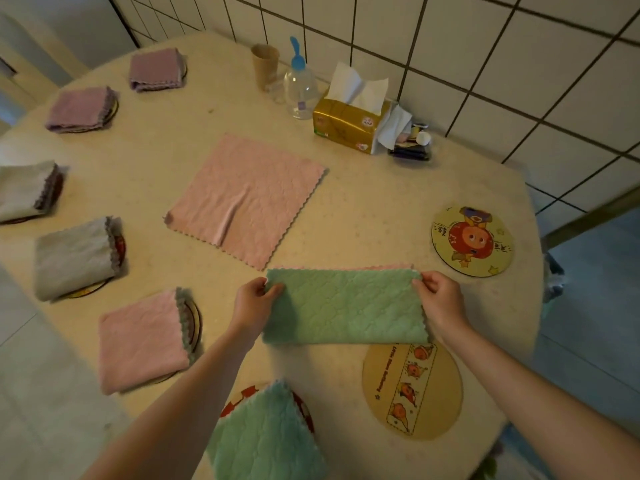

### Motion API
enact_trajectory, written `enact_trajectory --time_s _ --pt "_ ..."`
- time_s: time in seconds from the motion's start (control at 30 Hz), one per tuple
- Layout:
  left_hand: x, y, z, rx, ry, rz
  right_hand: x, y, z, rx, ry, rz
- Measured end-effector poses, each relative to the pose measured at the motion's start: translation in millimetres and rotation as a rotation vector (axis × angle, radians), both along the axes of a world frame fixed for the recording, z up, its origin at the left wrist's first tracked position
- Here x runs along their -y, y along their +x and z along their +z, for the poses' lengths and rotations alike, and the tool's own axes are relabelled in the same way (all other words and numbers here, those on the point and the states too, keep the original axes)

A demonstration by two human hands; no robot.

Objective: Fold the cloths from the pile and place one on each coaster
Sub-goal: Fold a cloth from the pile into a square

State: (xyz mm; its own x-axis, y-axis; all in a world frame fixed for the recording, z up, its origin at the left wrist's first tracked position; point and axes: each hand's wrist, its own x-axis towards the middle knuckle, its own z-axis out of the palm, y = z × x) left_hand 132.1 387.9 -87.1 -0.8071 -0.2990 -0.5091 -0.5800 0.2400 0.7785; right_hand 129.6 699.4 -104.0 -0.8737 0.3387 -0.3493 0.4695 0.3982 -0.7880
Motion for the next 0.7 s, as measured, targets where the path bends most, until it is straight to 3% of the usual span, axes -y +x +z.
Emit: enact_trajectory --time_s 0.7 --pt "-2 -11 -14 0.029 -0.235 -0.02 4 -24 6 0.075 0.23 0.05"
